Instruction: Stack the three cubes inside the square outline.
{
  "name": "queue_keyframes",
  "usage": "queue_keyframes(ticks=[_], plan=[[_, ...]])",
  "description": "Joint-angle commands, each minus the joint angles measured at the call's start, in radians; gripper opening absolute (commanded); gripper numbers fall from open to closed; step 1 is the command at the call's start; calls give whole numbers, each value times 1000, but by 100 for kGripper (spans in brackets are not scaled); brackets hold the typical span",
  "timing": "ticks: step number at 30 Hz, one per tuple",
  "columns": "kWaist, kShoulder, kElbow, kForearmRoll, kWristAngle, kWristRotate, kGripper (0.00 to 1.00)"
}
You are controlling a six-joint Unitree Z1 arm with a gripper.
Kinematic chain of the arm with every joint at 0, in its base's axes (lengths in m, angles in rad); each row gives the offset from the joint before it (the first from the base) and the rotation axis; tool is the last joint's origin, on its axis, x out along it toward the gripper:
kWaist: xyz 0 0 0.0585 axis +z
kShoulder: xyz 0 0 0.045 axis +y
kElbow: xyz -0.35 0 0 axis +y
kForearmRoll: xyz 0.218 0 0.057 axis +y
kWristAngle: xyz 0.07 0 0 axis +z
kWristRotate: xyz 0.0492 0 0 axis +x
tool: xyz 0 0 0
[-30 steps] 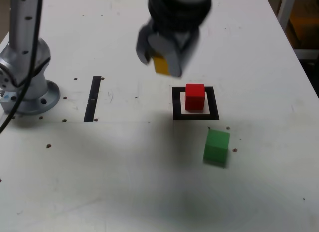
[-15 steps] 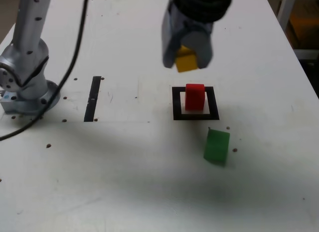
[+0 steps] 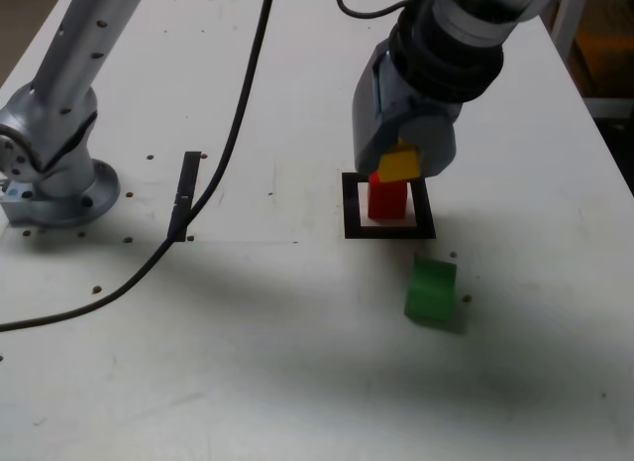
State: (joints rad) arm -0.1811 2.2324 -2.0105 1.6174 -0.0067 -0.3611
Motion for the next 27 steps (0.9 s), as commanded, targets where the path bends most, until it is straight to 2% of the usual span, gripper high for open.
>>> queue_keyframes(ticks=[1, 13, 27], plan=[[4, -3, 7, 23, 1, 3, 20], [18, 2, 22, 24, 12, 50, 20], [20, 15, 37, 24, -11, 65, 21]])
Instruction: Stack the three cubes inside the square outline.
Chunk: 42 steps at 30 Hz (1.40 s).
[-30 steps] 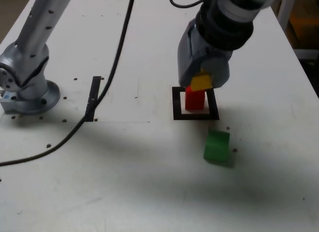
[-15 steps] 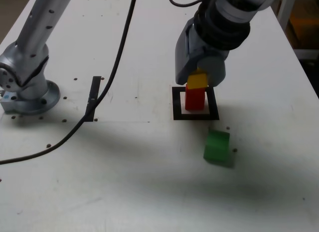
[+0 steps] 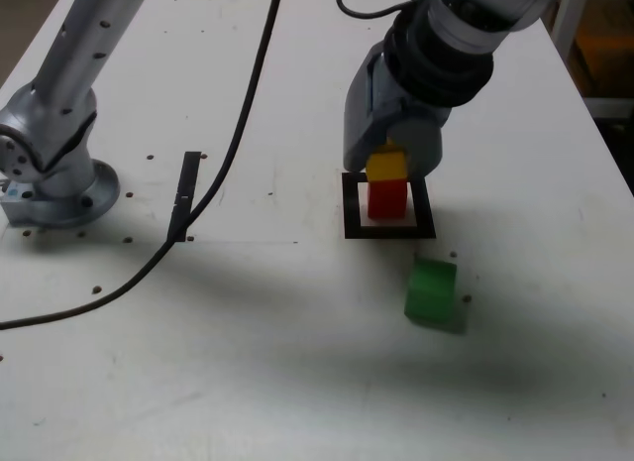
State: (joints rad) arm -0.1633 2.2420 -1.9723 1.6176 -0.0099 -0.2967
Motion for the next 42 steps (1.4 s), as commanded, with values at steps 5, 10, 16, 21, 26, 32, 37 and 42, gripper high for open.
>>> queue_keyframes(ticks=[5, 10, 16, 21, 26, 32, 37, 42], plan=[[2, 27, -12, 24, -35, 1, 24], [1, 36, -14, 24, -33, 1, 24], [1, 34, -15, 24, -13, 1, 24], [1, 31, -16, 24, -8, 1, 24], [1, 31, -16, 24, -7, 2, 37], [1, 29, -15, 23, -13, 15, 77], [1, 17, -14, 22, -21, 20, 97], [0, -19, 2, 22, -10, 10, 100]])
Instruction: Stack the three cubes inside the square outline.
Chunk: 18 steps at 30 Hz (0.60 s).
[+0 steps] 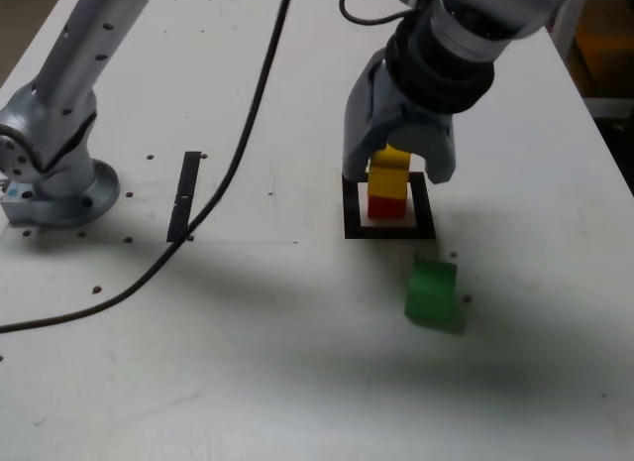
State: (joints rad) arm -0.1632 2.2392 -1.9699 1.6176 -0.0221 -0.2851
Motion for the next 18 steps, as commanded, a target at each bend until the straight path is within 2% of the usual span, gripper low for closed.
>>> queue_keyframes(ticks=[1, 9, 18], plan=[[-1, -24, 2, 22, 4, -4, 100], [-67, -99, 46, 22, -4, -23, 100], [-157, -105, 40, 22, -22, -72, 100]])
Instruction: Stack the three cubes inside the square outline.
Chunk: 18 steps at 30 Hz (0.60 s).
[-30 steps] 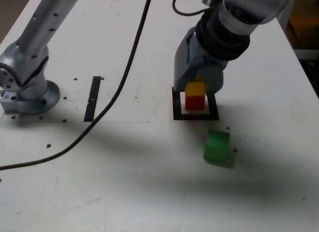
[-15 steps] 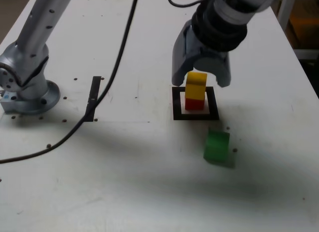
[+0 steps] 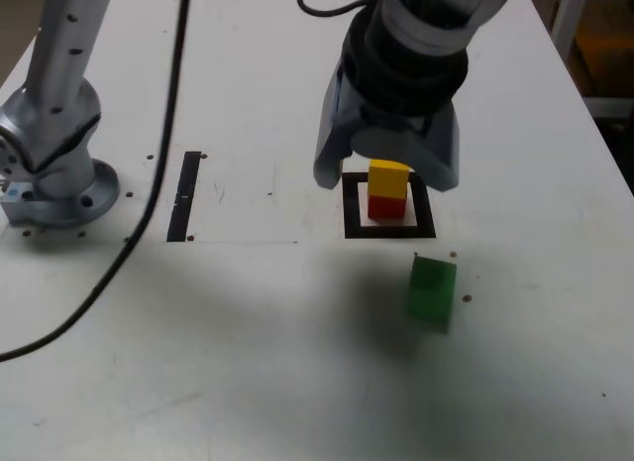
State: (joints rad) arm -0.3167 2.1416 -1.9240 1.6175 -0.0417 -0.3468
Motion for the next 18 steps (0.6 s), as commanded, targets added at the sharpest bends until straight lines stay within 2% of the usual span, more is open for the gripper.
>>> queue_keyframes(ticks=[1, 2, 6, 8, 18], plan=[[-10, -7, -11, 22, -6, -19, 100], [-17, -6, -16, 21, -11, -27, 100], [-41, 19, -55, 12, -74, -41, 100], [-48, 35, -79, 8, -91, -40, 100], [-91, 163, -228, 10, -97, 25, 100]])
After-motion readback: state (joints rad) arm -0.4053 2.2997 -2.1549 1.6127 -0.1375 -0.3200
